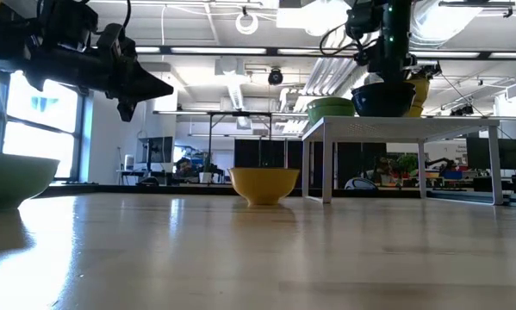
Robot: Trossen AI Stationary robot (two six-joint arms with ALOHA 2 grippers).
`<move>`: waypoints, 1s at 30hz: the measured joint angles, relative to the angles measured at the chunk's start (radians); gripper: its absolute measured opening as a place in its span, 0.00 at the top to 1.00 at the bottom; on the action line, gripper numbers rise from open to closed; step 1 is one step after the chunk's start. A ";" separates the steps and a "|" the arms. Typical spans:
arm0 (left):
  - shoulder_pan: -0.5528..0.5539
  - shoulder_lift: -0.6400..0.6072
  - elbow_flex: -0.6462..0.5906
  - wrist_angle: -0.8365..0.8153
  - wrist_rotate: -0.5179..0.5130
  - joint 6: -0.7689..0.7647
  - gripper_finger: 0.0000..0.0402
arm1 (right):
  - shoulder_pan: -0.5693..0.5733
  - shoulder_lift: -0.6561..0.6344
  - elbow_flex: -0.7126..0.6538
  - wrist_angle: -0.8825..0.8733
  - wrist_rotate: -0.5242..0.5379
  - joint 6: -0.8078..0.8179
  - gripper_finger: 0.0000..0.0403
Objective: Pick & Place Mini bowls
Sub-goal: Stack the yellow patterned bowl on top of the yellow patterned bowl on the shelf
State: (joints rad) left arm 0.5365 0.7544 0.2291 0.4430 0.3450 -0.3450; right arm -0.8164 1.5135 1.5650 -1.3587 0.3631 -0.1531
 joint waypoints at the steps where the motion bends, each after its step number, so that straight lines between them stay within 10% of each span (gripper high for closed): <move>1: 0.000 0.000 0.000 0.000 0.000 0.000 1.00 | -0.004 0.000 -0.002 0.006 -0.002 -0.005 0.96; 30: 0.000 0.000 0.000 0.000 0.025 -0.027 1.00 | -0.024 0.000 -0.010 0.027 -0.065 -0.008 0.88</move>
State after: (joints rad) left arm 0.5365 0.7544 0.2287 0.4431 0.3701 -0.3718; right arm -0.8402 1.5135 1.5547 -1.3315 0.2985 -0.1611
